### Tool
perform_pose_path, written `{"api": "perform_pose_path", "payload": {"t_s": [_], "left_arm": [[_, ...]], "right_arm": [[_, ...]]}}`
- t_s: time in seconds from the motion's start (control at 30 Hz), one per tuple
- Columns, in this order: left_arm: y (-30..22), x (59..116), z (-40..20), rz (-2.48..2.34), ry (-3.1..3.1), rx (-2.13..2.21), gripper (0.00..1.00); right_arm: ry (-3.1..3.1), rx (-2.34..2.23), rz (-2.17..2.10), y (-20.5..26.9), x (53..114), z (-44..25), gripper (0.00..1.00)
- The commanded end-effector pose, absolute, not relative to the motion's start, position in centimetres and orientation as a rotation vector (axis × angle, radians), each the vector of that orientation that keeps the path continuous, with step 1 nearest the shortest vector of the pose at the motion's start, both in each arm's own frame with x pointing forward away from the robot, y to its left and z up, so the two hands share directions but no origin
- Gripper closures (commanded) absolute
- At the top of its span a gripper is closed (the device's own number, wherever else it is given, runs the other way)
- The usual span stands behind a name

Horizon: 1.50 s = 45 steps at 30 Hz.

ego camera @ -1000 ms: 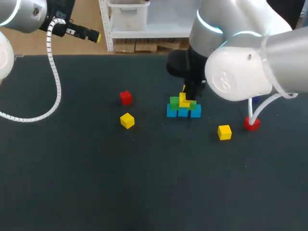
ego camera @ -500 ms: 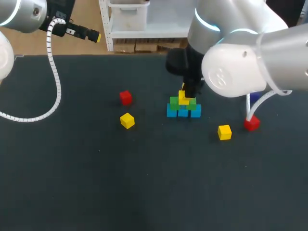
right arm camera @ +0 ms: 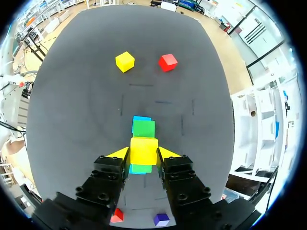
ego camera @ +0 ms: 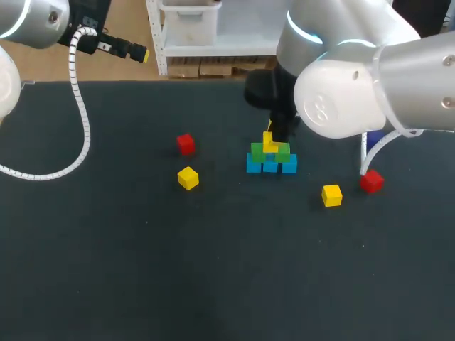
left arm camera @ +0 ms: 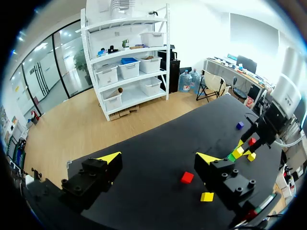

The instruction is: Place the blue cubes, place green cubes on the blue cubes, place the yellow cubes on the green cubes, then place the red cubes on the yellow cubes, and place purple cube on the red cubes.

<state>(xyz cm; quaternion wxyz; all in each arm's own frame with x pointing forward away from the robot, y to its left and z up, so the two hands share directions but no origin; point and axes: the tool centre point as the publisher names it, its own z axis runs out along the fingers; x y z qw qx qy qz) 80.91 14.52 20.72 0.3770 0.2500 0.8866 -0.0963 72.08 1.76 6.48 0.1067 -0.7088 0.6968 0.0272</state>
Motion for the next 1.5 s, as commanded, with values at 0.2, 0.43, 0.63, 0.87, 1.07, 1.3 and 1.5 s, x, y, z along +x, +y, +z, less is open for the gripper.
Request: {"api": "perform_pose_path", "payload": {"t_s": [0.2,0.43,0.63,0.87,1.07,1.3,1.5], "left_arm": [[14.49,81.00,20.68,-0.246,2.267,0.638,0.00],[14.49,81.00,20.68,-0.246,2.267,0.638,0.00],[14.49,81.00,20.68,-0.246,2.267,0.638,0.00],[14.49,81.00,20.68,-0.246,2.267,0.638,0.00],[14.49,81.00,20.68,-0.246,2.267,0.638,0.00],[14.49,81.00,20.68,-0.246,2.267,0.638,0.00],[14.49,81.00,20.68,-0.246,2.267,0.638,0.00]], "right_arm": [[2.052,-2.090,0.087,1.84,72.13,6.39,0.86],[2.056,-2.087,0.085,1.76,72.11,6.37,0.85],[2.060,-2.083,0.084,1.57,72.13,6.38,0.84],[2.062,-2.082,0.084,1.54,72.11,6.38,0.80],[2.059,-2.080,0.081,1.65,72.09,6.28,0.58],[2.051,-2.079,0.073,1.70,72.13,6.38,0.21],[2.054,-2.067,0.066,1.64,72.38,6.46,0.02]]}}
